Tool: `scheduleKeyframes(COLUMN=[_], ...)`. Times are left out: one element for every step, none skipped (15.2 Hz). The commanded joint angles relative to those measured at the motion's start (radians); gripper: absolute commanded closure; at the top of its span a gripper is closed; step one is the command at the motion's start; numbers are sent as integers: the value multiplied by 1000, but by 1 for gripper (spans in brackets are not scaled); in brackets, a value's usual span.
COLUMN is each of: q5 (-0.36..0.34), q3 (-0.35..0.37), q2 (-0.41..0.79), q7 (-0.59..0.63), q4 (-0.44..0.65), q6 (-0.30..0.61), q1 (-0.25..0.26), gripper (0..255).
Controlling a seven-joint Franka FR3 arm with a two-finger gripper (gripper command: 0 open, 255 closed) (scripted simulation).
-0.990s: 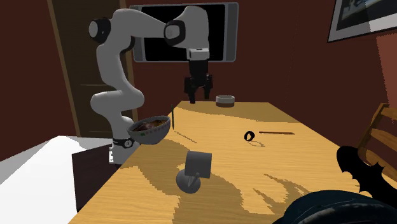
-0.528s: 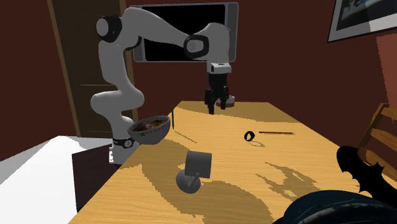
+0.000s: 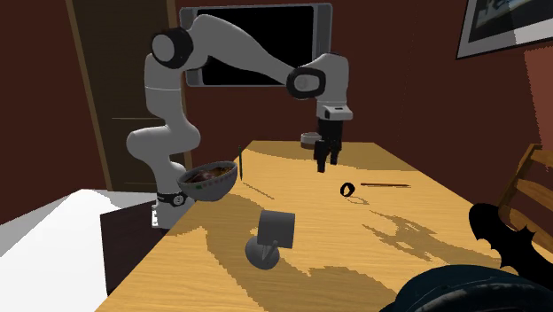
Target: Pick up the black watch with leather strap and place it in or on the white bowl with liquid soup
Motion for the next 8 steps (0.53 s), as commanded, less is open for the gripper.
scheduleKeyframes(q5=[-59,-82,-105,-127,-146,-165,-169,-172], q3=[2,0,-4,-9,-15,-21,-24,-26], q2=[98,140,183,226,268,311,321,326], q7=[51,71,89,105,120,133,135,137], q4=[76,112,150,190,232,275,286,279], q6=[1,-2,-6,-12,-19,-27,-29,-18], q1=[34,53,73,94,116,138,145,146], gripper=[0,0,0,0,0,0,0,0])
